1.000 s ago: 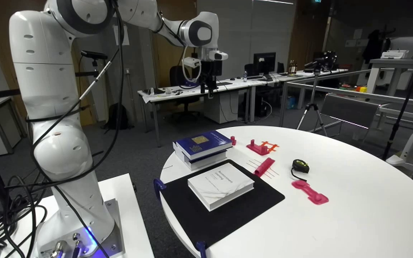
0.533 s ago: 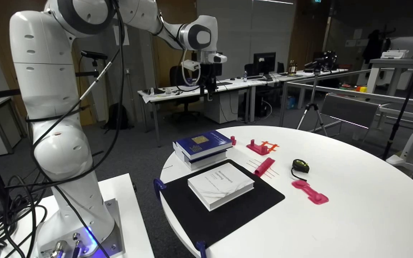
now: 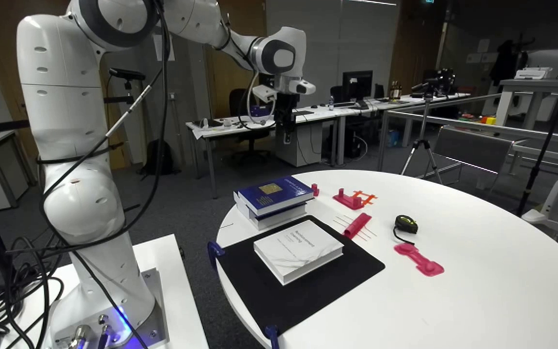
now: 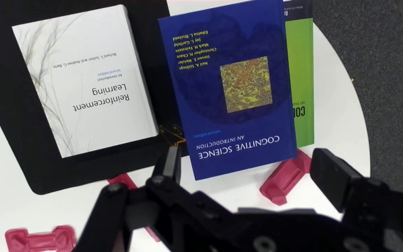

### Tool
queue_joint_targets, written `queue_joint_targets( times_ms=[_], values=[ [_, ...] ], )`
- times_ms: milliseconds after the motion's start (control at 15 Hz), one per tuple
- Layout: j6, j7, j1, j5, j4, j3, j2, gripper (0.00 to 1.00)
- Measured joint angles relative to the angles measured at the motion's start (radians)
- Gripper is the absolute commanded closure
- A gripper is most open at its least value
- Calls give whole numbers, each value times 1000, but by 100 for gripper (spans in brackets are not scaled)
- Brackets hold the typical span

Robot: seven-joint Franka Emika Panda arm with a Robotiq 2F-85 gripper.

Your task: Move the blue book to the top of the white book on the right.

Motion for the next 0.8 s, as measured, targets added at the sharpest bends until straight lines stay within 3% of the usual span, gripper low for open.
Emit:
queue_joint_targets(
  times_ms=[533,800],
  values=[
    [-104,-385,-103,135,80,-34,108,0],
    [-111,-461,-138,199,102,-41,148,0]
  ],
)
